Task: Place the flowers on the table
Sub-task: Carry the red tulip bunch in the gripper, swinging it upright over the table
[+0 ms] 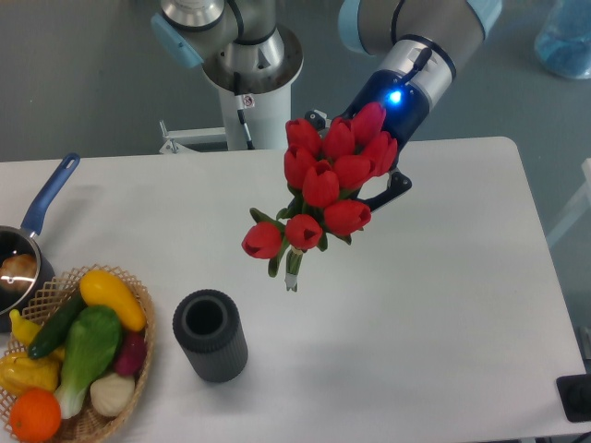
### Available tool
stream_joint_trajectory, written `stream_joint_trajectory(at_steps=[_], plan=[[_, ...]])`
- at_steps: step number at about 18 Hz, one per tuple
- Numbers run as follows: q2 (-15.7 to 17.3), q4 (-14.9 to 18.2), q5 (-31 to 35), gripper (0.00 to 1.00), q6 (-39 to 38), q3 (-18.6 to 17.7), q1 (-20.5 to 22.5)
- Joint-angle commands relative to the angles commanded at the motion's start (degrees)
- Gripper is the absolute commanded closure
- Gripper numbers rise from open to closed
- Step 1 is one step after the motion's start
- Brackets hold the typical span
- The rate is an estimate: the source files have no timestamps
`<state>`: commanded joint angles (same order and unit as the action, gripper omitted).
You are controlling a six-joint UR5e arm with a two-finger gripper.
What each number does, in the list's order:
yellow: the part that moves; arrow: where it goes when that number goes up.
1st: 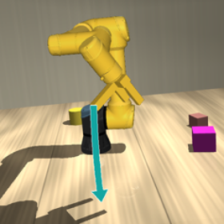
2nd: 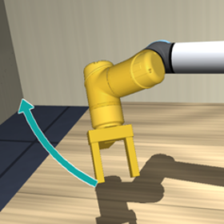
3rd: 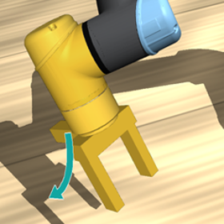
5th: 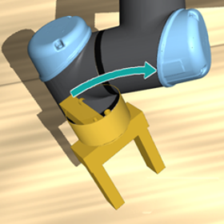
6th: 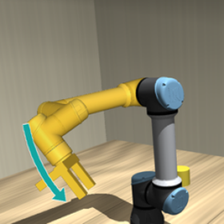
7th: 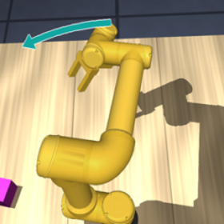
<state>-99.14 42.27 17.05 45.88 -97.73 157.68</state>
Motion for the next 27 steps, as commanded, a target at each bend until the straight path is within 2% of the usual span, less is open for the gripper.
stream_joint_trajectory(at_steps=[7,9,12,17,22,27], plan=[[0.7,0.2,1.0,0.55,0.4,-1.0,0.8],[1.5,0.3,3.2,0.55,0.3,-1.1,1.1],[3.2,0.4,12.4,0.55,-0.3,-1.7,0.9],[6.1,0.6,22.6,0.55,-1.2,-1.9,0.5],[5.7,1.0,36.2,0.55,-0.7,-2.3,0.0],[3.5,1.2,50.3,0.55,-0.5,-2.5,-3.8]])
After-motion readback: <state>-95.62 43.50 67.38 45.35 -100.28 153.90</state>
